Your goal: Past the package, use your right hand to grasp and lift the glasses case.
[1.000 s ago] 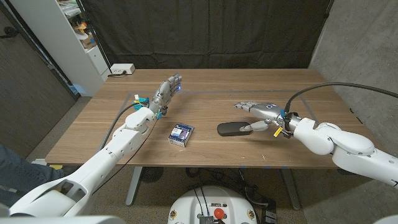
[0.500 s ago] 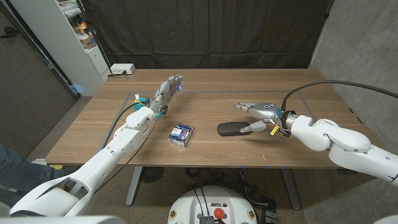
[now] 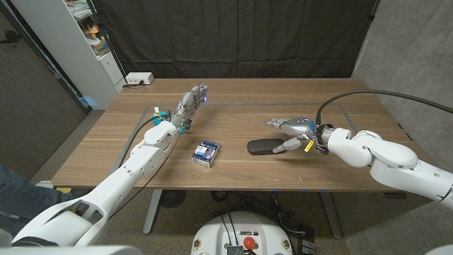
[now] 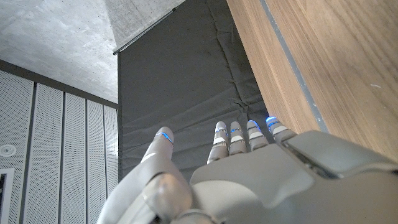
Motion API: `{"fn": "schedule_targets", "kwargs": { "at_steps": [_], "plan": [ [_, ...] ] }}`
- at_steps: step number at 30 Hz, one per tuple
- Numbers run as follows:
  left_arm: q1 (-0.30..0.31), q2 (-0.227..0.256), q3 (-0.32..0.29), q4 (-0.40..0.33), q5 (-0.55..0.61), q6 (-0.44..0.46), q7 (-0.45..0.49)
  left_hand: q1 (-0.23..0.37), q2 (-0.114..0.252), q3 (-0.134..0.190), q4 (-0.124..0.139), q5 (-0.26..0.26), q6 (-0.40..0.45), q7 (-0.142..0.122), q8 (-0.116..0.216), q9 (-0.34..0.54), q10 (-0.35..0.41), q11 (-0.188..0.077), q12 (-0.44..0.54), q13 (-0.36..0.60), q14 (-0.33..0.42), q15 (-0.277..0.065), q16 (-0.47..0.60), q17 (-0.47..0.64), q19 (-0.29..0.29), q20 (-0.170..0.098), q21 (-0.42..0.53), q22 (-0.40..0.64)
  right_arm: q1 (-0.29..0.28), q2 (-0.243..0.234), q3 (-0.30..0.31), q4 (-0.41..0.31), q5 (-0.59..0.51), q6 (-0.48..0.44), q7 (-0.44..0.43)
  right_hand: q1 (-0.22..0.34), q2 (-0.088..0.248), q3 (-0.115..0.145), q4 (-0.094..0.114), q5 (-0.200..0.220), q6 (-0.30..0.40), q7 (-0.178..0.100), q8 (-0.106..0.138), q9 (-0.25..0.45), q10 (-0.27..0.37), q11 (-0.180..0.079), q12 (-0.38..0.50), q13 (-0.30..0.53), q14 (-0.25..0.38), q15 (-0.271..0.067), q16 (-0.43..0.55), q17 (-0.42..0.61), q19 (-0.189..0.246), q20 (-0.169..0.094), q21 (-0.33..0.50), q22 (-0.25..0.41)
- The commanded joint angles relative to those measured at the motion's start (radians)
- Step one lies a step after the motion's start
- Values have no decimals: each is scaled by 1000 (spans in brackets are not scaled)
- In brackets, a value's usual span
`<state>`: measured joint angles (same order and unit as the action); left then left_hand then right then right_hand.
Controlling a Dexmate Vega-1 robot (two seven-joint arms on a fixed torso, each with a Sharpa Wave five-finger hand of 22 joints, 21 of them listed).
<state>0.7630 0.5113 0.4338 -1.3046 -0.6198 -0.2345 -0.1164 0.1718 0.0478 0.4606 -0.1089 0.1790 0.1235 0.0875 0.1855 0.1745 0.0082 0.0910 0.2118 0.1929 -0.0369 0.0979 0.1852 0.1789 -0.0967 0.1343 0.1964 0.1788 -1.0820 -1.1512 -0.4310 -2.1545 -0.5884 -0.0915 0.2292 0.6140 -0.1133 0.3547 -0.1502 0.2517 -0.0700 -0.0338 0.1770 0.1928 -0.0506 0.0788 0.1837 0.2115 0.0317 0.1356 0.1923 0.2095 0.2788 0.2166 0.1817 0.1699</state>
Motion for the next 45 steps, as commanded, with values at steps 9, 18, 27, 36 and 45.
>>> {"fn": "schedule_targets", "kwargs": {
  "at_steps": [9, 18, 27, 36, 45],
  "plan": [
    [-1, 2, 2, 2, -2, 11, -1, 3, 9, -8, -1, 0, 12, -3, 5, 5, 5, 4, 4, 5, 0, 8, 5, 4, 0, 7, 6, 5, 62, 12, -47, 25, -3, 13, 66, 20, 3, 9, -4, 8, 10, 4, 15, 4, -3, 10, 9, 5, 3, -3, 5, 2, -7, -4, 3, 3],
    [3, 4, 2, -1, -3, 16, 1, 3, 10, -8, -1, 0, 14, -3, 5, 5, 6, 2, 4, 5, 0, 9, 5, 4, 0, 8, 6, 5, 71, 14, -56, 33, 3, 8, 83, 28, 6, 13, -5, 10, 24, 3, 22, 4, 3, 11, 13, 5, 6, 0, 8, 1, -8, -3, 4, 3],
    [2, -6, 4, 13, -8, 15, 0, 3, 10, -9, -1, 0, 18, -3, 6, 6, 10, 3, 5, 5, 2, 9, 6, 4, 0, 9, 6, 5, 101, 25, -77, 36, -8, -6, 130, 35, 8, 16, -6, 10, 28, 3, 23, 4, 6, 11, 16, 5, 7, 2, 10, 0, -10, -3, 4, 3],
    [2, -15, 3, 26, -11, 4, -3, 3, 10, -9, -1, 0, 18, -3, 5, 6, 9, 2, 5, 5, 3, 10, 6, 4, 1, 10, 6, 5, 114, 34, -94, 31, -21, -19, 153, 40, 10, 18, -6, 10, 37, 2, 27, 4, 12, 13, 19, 5, 11, 6, 12, 0, -11, -2, 4, 3],
    [-1, -16, 4, 30, -12, 3, -8, 3, 11, -9, -2, 0, 18, -3, 5, 6, 10, 0, 5, 5, 3, 9, 6, 4, 1, 9, 6, 5, 132, 47, -109, 37, -16, -22, 185, 47, 13, 22, -6, 10, 52, 0, 32, 4, 19, 11, 23, 5, 17, 6, 15, -1, -9, -3, 6, 3]
  ]
}}
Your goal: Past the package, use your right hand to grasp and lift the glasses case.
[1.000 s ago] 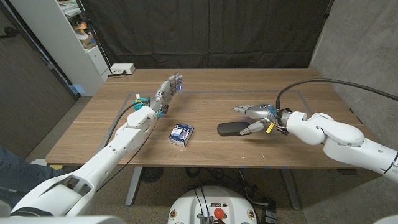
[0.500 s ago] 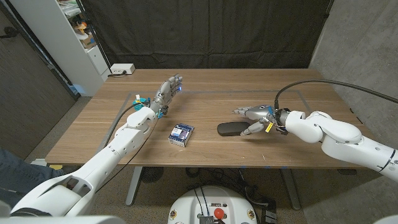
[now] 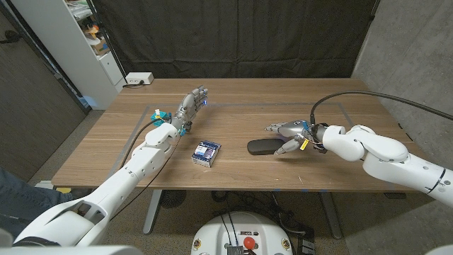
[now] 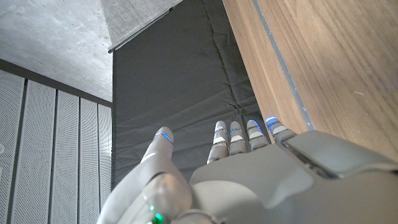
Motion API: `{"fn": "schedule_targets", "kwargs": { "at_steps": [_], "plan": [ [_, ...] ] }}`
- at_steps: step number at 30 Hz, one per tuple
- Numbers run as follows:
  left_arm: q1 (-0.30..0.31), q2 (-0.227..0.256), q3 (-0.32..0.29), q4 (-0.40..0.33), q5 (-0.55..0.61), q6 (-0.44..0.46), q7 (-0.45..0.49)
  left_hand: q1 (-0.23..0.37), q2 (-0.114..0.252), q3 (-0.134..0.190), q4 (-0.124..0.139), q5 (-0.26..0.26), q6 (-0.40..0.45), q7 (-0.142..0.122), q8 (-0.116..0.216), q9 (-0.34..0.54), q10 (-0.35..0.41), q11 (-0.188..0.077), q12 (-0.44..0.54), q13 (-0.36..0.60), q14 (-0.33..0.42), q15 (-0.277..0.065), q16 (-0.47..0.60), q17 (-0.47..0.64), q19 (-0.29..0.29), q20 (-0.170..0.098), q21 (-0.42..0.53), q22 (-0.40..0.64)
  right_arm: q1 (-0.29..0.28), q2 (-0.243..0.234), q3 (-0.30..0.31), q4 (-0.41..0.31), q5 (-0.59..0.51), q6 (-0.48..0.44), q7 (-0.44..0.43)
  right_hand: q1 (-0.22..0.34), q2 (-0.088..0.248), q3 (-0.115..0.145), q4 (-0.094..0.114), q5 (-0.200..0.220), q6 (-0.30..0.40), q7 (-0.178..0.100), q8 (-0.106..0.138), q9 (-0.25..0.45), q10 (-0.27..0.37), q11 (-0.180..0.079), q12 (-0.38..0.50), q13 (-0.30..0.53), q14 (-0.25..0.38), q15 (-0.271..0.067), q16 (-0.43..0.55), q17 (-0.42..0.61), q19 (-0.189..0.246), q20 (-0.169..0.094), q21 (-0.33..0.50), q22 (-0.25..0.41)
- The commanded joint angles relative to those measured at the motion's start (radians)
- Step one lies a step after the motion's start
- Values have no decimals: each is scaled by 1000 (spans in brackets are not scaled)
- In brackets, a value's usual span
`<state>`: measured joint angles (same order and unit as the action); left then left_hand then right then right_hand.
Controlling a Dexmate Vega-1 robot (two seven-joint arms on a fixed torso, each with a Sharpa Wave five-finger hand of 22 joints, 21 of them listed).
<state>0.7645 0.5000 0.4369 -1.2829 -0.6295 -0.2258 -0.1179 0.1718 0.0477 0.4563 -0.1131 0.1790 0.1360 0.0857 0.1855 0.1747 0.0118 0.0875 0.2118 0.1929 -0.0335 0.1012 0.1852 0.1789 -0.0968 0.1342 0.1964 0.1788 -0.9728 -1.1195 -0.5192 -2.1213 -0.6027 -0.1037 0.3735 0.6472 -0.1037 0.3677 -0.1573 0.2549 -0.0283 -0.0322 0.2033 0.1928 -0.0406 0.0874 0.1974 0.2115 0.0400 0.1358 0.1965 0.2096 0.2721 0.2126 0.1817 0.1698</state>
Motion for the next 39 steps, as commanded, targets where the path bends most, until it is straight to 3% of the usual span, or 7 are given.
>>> {"fn": "schedule_targets", "kwargs": {
  "at_steps": [1, 27, 39],
  "plan": [
    [-2, -5, 1, 9, -3, -6, -7, 3, 11, -5, 3, 0, 6, -1, 5, 6, 6, 3, 5, 5, 0, 6, 6, 4, 1, 9, 6, 5, 25, 17, -23, 3, -5, -13, 44, 14, 4, 10, 1, 7, 11, -1, 6, 4, 10, 2, 10, 5, 9, 6, 11, -1, -2, 1, 6, 4],
    [2, -4, -7, 24, -13, -14, -17, 2, 11, -6, 2, 0, 8, -2, 4, 6, 6, 4, 4, 6, 0, 5, 5, 4, 1, 9, 6, 5, 102, 64, -79, 53, 26, -14, 141, 30, 13, 17, 3, 2, 28, -4, 9, 5, 34, 11, 20, 7, 39, 1, 23, -4, 36, -2, 20, 5],
    [-12, -10, -5, 46, -15, -19, -31, 2, 11, -7, 2, 0, 8, -2, 4, 6, 4, 5, 4, 6, 0, 6, 5, 4, 0, 11, 6, 5, 137, 79, -104, 76, 34, -17, 176, 33, 17, 17, 10, -9, 64, -6, 17, 6, 70, 10, 32, 9, 79, -9, 36, -6, 108, -4, 41, 8]
  ]
}}
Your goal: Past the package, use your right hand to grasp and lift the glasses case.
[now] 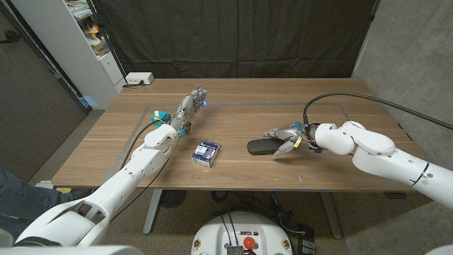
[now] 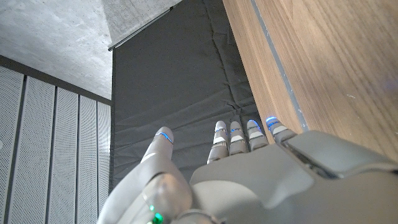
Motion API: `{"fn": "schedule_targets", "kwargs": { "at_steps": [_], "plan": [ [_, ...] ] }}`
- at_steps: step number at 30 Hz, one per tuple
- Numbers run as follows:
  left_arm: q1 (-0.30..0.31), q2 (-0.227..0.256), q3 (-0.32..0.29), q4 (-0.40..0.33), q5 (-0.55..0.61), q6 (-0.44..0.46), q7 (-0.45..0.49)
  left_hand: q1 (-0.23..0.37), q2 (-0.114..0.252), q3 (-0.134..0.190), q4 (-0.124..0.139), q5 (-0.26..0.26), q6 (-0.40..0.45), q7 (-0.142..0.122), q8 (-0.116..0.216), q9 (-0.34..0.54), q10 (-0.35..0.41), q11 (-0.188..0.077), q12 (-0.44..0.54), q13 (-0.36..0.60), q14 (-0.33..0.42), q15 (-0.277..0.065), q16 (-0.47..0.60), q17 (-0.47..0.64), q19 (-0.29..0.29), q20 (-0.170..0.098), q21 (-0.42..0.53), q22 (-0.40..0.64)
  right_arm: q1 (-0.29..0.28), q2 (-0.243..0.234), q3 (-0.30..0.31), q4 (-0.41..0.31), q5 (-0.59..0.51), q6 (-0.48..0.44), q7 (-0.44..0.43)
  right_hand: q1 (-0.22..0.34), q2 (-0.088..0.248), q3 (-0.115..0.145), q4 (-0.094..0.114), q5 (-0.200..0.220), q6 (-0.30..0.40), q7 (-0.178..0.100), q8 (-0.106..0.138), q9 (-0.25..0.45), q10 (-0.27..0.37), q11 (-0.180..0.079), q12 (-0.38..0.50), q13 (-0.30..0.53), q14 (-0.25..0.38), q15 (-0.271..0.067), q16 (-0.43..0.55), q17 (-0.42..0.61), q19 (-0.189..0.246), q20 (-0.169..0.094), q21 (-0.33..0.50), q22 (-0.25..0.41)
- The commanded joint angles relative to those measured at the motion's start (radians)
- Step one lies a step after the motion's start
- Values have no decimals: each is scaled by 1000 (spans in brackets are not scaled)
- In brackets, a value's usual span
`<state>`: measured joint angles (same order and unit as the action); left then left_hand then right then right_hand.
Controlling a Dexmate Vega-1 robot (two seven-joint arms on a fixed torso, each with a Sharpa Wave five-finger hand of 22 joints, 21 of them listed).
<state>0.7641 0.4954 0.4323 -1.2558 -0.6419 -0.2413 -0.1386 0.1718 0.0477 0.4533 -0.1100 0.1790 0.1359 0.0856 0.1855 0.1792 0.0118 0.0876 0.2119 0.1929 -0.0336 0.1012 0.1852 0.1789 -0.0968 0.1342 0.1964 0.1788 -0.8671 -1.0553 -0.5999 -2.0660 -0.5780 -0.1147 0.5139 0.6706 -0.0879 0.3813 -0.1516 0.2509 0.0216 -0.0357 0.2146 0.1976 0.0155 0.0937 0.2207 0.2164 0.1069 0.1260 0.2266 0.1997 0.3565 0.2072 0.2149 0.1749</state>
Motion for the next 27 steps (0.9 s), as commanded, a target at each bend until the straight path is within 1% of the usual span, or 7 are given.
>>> {"fn": "schedule_targets", "kwargs": {
  "at_steps": [1, 4, 7, 10, 14, 23, 27],
  "plan": [
    [-12, -6, -1, 20, -3, -2, -11, 2, 11, -4, -2, 0, 8, -3, 4, 2, 5, 4, 4, 6, 1, 5, 5, 4, 0, 10, 6, 5, 33, 16, -24, 23, 10, -6, 35, 10, 1, 4, 4, -5, 15, -3, 6, 2, 16, 2, 9, 4, 14, 1, 6, 3, 27, 2, 8, 3],
    [-14, -6, 0, 22, -2, -1, -12, 2, 12, -4, -2, 0, 7, -2, 3, 2, 5, 5, 4, 6, 1, 5, 5, 4, 0, 10, 6, 5, 28, 16, -28, 28, -4, 0, 9, 11, 2, 4, 4, -6, 19, -5, 6, 2, 19, 3, 10, 5, 19, -2, 8, 3, 38, 1, 11, 3],
    [-16, -3, 2, 19, 0, 4, -12, 2, 11, -4, -2, 0, 8, -3, 4, 2, 5, 5, 4, 6, 0, 6, 5, 4, -1, 11, 6, 5, 9, 14, -24, 30, -18, 5, -42, 17, 7, 7, 4, -8, 26, -9, 8, 2, 25, 0, 12, 6, 27, -7, 10, 3, 56, 1, 15, 3],
    [-17, -1, 3, 16, 1, 9, -10, 2, 12, -4, -2, 0, 9, -2, 4, 2, 5, 5, 4, 6, 0, 7, 5, 4, -1, 11, 6, 5, -3, 14, -18, 33, -13, 5, -65, 30, 13, 11, 1, -10, 37, -16, 9, 2, 38, -7, 15, 7, 36, -15, 12, 2, 85, 1, 21, 3],
    [-19, 0, 4, 13, 4, 11, -8, 2, 12, -4, -2, 0, 9, -2, 4, 2, 5, 4, 4, 6, 0, 7, 5, 4, -2, 11, 5, 5, -5, 18, -21, 39, -13, 0, -71, 36, 15, 12, 0, -11, 41, -19, 9, 3, 44, -11, 17, 7, 40, -19, 13, 2, 98, 2, 23, 2],
    [-21, -4, 8, 11, 8, 16, -2, 2, 12, -5, -2, 0, 8, -2, 3, 2, 5, 4, 4, 6, 0, 6, 5, 5, -2, 11, 5, 5, -9, 15, -21, 50, -4, 5, -81, 47, 20, 14, -1, -14, 50, -23, 10, 3, 49, -12, 17, 9, 50, -32, 15, 2, 125, 2, 27, 2],
    [-21, -7, 9, 9, 10, 17, 3, 2, 12, -5, -2, 0, 9, -1, 3, 2, 5, 4, 4, 6, 0, 8, 5, 5, -2, 12, 5, 5, -10, 12, -21, 55, 1, 10, -82, 53, 22, 14, -1, -17, 65, -28, 14, 4, 59, -19, 20, 10, 57, -37, 17, 3, 145, 2, 30, 1]
  ]
}}
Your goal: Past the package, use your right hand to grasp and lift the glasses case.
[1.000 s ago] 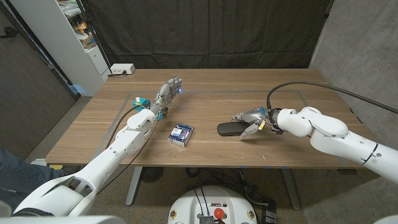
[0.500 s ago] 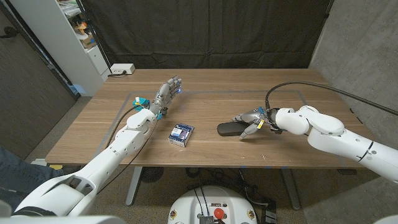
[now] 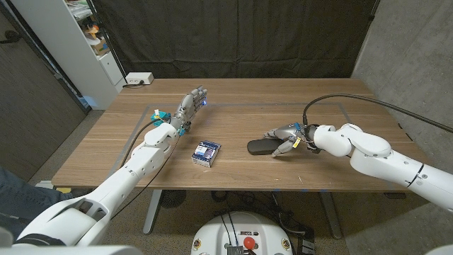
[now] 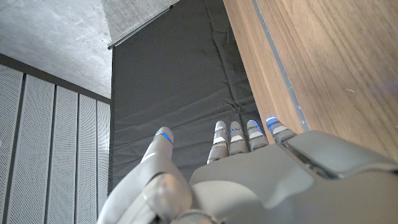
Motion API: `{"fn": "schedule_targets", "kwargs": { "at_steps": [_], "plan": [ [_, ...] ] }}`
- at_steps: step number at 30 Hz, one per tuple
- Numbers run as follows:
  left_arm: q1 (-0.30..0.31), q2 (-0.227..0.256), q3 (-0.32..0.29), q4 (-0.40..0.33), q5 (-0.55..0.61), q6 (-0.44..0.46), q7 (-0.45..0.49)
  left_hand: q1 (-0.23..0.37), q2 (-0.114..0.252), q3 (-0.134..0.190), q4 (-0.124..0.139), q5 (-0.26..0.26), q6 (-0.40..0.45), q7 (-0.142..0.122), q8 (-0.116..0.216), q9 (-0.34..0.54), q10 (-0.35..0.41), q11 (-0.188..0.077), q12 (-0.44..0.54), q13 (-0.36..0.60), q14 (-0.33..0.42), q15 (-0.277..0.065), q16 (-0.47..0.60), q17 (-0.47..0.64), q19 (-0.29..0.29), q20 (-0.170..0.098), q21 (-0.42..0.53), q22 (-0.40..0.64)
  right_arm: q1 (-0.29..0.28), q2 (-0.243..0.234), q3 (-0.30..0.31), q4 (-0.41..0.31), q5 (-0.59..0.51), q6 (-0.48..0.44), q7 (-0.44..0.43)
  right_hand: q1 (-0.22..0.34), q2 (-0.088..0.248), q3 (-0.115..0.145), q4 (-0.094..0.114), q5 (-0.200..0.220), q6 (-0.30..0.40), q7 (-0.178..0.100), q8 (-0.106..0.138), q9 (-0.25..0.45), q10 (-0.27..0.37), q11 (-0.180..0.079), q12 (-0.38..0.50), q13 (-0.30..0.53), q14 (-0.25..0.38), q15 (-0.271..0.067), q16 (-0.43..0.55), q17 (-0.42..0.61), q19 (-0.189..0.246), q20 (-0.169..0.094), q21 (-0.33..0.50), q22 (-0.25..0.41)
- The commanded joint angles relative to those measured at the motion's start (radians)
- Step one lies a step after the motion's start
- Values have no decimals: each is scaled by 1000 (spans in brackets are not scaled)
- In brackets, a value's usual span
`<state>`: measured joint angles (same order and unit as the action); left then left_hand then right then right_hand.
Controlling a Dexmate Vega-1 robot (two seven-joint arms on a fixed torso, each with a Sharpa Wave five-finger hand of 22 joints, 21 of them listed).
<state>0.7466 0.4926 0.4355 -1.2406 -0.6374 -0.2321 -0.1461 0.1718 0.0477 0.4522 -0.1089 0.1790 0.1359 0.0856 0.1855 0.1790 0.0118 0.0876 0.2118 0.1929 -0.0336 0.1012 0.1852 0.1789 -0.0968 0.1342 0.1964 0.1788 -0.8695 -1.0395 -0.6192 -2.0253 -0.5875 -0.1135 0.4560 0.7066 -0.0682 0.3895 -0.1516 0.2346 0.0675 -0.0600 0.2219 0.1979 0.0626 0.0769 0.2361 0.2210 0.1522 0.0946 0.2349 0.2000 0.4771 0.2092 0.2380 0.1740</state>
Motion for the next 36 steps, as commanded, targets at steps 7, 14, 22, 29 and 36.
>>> {"fn": "schedule_targets", "kwargs": {
  "at_steps": [7, 14, 22, 29, 36],
  "plan": [
    [0, 0, 7, -17, 9, 15, 19, 2, 12, -4, -3, 0, 9, -1, 3, 2, 6, 4, 4, 6, 0, 6, 5, 4, -2, 12, 6, 5, -12, -3, -4, 24, 15, 10, -34, 34, 16, 7, 0, -6, 65, -15, 18, 6, 35, -19, 11, 9, 35, -21, 18, 6, 80, -4, 16, 2],
    [-6, -1, 10, -16, 11, 17, 15, 2, 12, -4, -3, 0, 9, -2, 3, 2, 6, 3, 4, 6, 0, 6, 5, 4, -1, 10, 6, 5, -20, 9, -10, 40, 14, 0, -60, 87, 35, 12, -7, -13, 134, -30, 35, 14, 91, -39, 28, 19, 98, -57, 47, 19, 207, -33, 38, 0],
    [-13, -2, 15, -17, 15, 22, 13, 2, 12, -5, -3, 0, 9, -2, 3, 2, 6, 5, 4, 6, 0, 7, 5, 4, 0, 11, 6, 5, -37, 22, -16, 56, -6, -7, -123, 135, 55, 18, -11, -15, 188, -42, 50, 20, 126, -59, 38, 27, 138, -86, 71, 30, 255, -76, 39, 0],
    [-5, 2, 13, -31, 14, 28, 22, 2, 13, -5, -4, 0, 8, -2, 3, 2, 5, 4, 4, 6, 0, 6, 5, 5, -1, 11, 6, 5, -55, 30, -21, 64, -42, -16, -191, 204, 93, 28, -15, -23, 270, -66, 78, 30, 173, -82, 53, 37, 180, -115, 103, 51, 288, -115, 34, 2],
    [6, 6, 10, -47, 11, 32, 29, 2, 13, -5, -4, 0, 10, -2, 3, 2, 6, 4, 4, 6, -1, 5, 5, 5, 0, 10, 6, 5, -64, 28, -25, 68, -67, -15, -218, 250, 109, 21, -14, -33, 364, -93, 113, 41, 209, -115, 66, 48, 198, -132, 131, 77, 300, -122, 28, 5]
  ]
}}
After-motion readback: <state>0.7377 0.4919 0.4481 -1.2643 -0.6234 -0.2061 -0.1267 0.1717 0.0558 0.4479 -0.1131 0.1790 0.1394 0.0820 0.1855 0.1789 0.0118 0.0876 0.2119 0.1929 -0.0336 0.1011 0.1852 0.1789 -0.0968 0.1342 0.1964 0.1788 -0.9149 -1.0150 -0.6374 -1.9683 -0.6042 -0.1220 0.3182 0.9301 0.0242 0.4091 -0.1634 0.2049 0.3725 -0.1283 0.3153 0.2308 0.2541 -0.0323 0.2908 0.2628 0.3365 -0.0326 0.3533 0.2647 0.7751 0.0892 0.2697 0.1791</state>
